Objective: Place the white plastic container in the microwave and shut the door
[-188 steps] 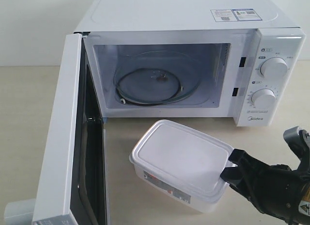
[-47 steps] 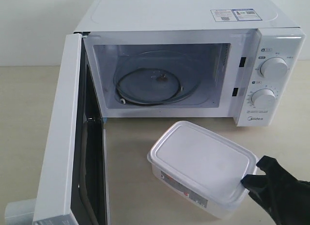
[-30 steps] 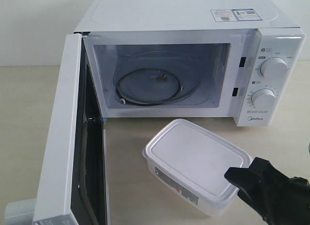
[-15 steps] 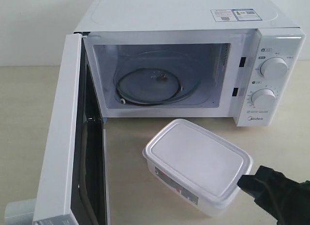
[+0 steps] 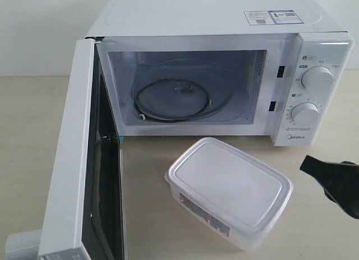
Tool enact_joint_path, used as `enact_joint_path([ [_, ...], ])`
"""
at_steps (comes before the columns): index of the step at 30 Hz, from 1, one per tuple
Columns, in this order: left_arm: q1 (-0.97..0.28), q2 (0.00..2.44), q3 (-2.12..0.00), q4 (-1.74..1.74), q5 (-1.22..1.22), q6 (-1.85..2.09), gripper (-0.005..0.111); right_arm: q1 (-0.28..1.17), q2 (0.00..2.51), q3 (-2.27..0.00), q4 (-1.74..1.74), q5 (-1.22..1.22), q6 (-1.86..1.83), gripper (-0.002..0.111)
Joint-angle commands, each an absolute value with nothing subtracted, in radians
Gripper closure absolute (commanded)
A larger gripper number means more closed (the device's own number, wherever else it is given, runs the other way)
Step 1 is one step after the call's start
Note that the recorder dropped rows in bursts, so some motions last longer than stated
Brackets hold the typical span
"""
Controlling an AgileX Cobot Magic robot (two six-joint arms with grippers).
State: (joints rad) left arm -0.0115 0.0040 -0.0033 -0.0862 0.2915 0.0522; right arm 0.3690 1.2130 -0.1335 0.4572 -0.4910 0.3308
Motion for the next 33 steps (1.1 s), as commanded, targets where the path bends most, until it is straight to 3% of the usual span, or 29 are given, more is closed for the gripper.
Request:
enact_joint_path([
  [1,-0.011,0.0,0.0,-0.085,0.293,0.054,0.103,0.316,1.285,-0.212,0.466,-0.407,0.248,0.108],
  [13,-0.011,0.0,0.0,-0.085,0.293,0.054,0.103,0.276,1.524,-0.356,0.263,-0.421,0.284,0.108],
  [18,-0.011,0.0,0.0,-0.085,0.293,0.054,0.103,0.276,1.589,-0.42,0.026,-0.348,0.456,0.108],
  [24,-0.011,0.0,0.0,-0.085,0.293,0.054,0.103,0.29,1.544,-0.419,-0.235,-0.141,0.695,0.108],
  [29,-0.011,0.0,0.0,-0.085,0.293,0.054,0.103,0.432,1.419,-0.419,-0.249,-0.101,0.781,0.108],
  [33,-0.011,0.0,0.0,-0.085,0.293,0.054,0.103,0.45,1.421,-0.419,-0.244,-0.03,0.786,0.108],
])
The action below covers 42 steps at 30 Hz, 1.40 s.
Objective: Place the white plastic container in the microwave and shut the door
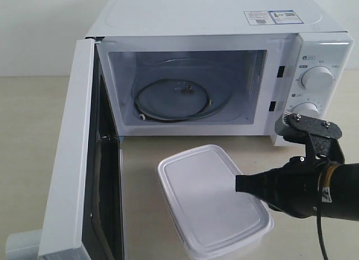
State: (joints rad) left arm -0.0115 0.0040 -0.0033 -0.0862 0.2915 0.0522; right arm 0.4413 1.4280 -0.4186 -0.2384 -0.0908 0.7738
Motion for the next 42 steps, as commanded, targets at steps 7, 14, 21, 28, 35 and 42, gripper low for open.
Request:
enact_joint_path([
  [7,-0.011,0.0,0.0,-0.085,0.293,0.054,0.103,0.45,1.381,-0.419,-0.244,-0.046,0.776,0.108],
  [14,-0.011,0.0,0.0,-0.085,0.293,0.054,0.103,0.448,1.317,-0.419,-0.244,0.033,0.769,0.108],
  [21,-0.011,0.0,0.0,-0.085,0.293,0.054,0.103,0.451,1.424,-0.419,-0.244,0.014,0.742,0.108],
  [28,-0.011,0.0,0.0,-0.085,0.293,0.054,0.103,0.508,1.44,-0.419,-0.244,0.04,0.75,0.108],
  [35,-0.011,0.0,0.0,-0.085,0.293,0.054,0.103,0.637,1.44,-0.419,-0.216,-0.008,0.757,0.108],
  [42,-0.011,0.0,0.0,-0.085,0.293,0.054,0.103,0.611,1.406,-0.419,-0.221,-0.019,0.734,0.108],
])
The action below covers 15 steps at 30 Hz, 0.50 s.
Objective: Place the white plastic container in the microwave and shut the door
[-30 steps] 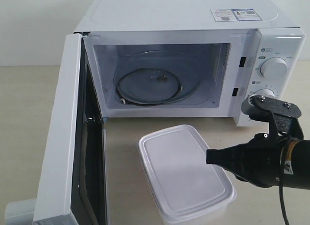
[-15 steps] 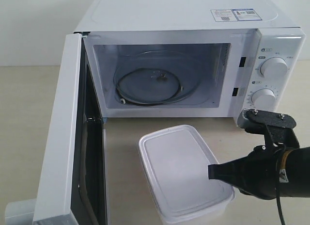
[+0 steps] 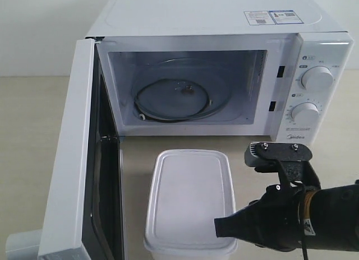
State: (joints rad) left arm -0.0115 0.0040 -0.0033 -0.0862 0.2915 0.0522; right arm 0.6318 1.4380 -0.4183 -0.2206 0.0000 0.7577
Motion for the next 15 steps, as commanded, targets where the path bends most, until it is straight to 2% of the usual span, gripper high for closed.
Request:
enact_joint_path([
  [1,-0.011,0.0,0.0,-0.085,0.293,0.054,0.103,0.596,1.391,-0.417,-0.221,-0.044,0.732,0.108],
  [4,-0.011,0.0,0.0,-0.085,0.293,0.054,0.103,0.537,1.347,-0.39,-0.221,-0.147,0.7,0.108],
  [7,-0.011,0.0,0.0,-0.085,0.293,0.054,0.103,0.494,1.337,-0.325,-0.207,-0.316,0.518,0.108],
  [12,-0.011,0.0,0.0,-0.085,0.293,0.054,0.103,0.492,1.337,-0.179,-0.034,-0.739,0.189,0.109],
  [15,-0.011,0.0,0.0,-0.085,0.293,0.054,0.103,0.492,1.337,-0.124,0.033,-0.871,0.094,0.109],
])
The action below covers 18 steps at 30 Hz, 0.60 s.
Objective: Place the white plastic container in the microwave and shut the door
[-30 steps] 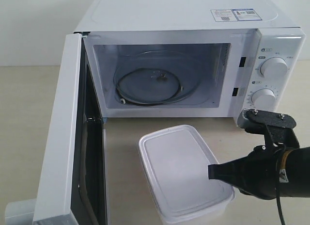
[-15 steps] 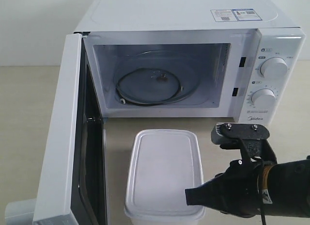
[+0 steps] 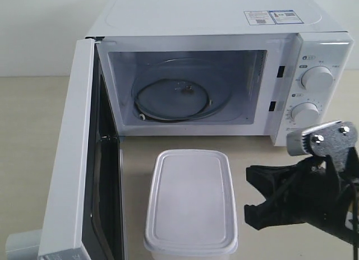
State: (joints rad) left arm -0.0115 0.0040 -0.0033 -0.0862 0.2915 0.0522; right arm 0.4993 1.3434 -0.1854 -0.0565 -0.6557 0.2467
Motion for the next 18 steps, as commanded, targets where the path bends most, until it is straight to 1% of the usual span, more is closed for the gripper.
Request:
enact_joint_path([
  [1,-0.011,0.0,0.0,-0.085,0.293,0.054,0.103,0.492,1.337,-0.121,0.043,-0.866,0.091,0.109],
  [3,-0.011,0.0,0.0,-0.085,0.293,0.054,0.103,0.492,1.339,-0.117,0.045,-0.84,0.067,0.109],
  [7,-0.011,0.0,0.0,-0.085,0.293,0.054,0.103,0.492,1.339,-0.117,0.108,-0.871,0.017,0.109],
  [9,-0.011,0.0,0.0,-0.085,0.293,0.054,0.103,0.492,1.339,-0.117,0.118,-0.878,0.138,0.109],
  [13,-0.011,0.0,0.0,-0.085,0.293,0.054,0.103,0.492,1.392,-0.117,0.082,-0.882,0.139,0.109],
  [15,-0.011,0.0,0.0,-0.085,0.293,0.054,0.103,0.492,1.511,-0.117,0.061,-0.946,0.18,0.109],
  [17,-0.011,0.0,0.0,-0.085,0.293,0.054,0.103,0.492,1.613,-0.117,-0.035,-1.117,0.33,0.109],
  [18,-0.011,0.0,0.0,-0.085,0.293,0.054,0.103,0.492,1.643,-0.117,-0.101,-1.217,0.465,0.109],
])
